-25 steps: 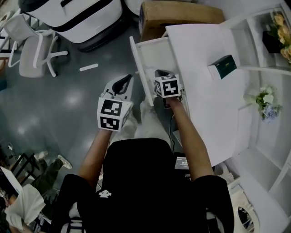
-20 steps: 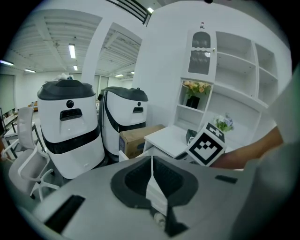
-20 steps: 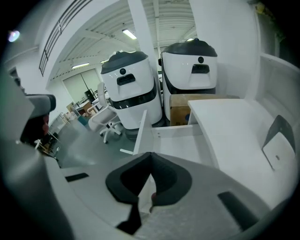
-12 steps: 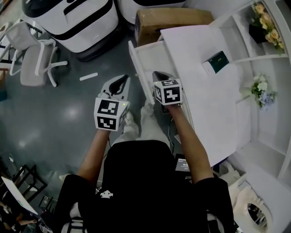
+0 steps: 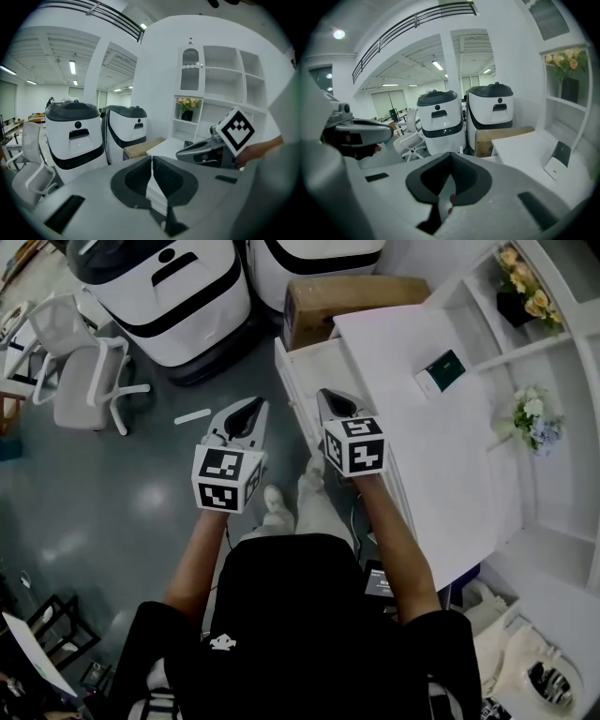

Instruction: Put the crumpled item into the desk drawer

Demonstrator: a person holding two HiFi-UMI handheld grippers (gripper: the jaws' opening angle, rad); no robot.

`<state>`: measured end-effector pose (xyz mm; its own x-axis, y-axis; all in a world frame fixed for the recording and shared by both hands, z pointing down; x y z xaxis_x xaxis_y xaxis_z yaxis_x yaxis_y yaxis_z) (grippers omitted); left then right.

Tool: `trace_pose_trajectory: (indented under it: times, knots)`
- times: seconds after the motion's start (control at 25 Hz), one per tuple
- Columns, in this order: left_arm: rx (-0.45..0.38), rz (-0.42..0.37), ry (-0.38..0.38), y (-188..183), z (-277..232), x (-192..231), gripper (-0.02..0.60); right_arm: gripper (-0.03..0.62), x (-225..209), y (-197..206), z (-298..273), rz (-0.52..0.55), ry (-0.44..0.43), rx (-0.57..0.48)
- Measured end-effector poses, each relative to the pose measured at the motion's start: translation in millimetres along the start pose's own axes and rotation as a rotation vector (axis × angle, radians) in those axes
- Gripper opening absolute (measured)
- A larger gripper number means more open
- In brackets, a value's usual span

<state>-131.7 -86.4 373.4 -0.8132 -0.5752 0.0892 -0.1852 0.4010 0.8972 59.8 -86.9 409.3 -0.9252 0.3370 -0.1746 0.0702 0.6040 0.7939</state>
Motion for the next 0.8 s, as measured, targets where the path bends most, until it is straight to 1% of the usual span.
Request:
trace_pose_trajectory:
  times: [0.24, 0.48, 0.8]
  knots:
    - [-0.074, -0.026, -0.007, -17, 33, 3, 0.014, -0.003, 33, -25, 32, 0.038, -0.01, -0.122]
    - [-0.143, -0.046, 0.0, -34, 53, 1, 0.014, -0.003, 56, -47, 60, 0.081, -0.004, -0.235]
    - [-0.219, -0.075, 0.01, -66, 64, -6, 0.014, -0.003, 70, -79, 90, 0.132, -0.012, -0.343]
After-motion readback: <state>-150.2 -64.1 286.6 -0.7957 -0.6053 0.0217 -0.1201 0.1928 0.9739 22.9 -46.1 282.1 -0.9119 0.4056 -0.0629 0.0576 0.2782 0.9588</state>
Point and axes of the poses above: the fingertips, and each gripper's own axes: z backward along the fingers, x to its left, y out of its underside, the point moved 9 cm from there along z, backward along the fingers, and after that the axes turned 5 degrees about -y, right-handed, at the moved point
